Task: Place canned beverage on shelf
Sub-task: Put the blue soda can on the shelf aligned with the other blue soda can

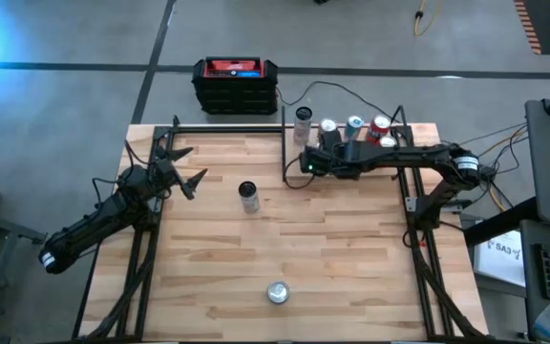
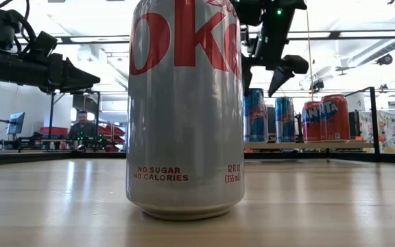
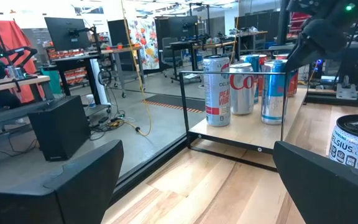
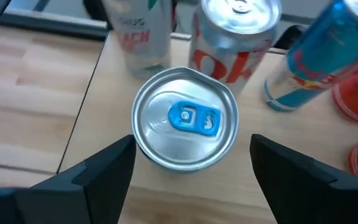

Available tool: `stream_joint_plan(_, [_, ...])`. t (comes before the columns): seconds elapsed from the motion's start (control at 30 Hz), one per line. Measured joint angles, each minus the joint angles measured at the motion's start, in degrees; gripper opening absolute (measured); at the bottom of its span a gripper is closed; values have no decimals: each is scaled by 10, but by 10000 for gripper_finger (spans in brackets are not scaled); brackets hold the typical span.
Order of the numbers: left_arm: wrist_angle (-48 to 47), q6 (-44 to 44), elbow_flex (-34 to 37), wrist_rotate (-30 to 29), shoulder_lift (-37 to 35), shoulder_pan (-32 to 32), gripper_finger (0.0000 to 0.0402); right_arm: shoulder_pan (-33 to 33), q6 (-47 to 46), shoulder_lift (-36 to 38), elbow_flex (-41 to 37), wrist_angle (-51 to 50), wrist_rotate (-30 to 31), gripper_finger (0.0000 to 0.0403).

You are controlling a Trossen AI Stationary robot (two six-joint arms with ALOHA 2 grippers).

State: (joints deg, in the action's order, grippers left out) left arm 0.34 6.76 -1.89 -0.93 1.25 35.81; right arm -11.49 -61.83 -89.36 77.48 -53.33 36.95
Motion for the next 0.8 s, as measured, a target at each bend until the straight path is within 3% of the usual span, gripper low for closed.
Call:
stream_joint_plan(0.2, [0, 0, 0, 0, 0, 0, 398, 39, -74, 0, -43, 15, 88, 299])
stream_joint_plan(0.43, [0, 0, 0, 0, 0, 0, 398, 74, -88, -1, -113, 108, 171, 299])
stream_joint_plan(0.8, [0, 0, 0, 0, 0, 0, 398, 75, -46, -1, -197, 241, 186, 299])
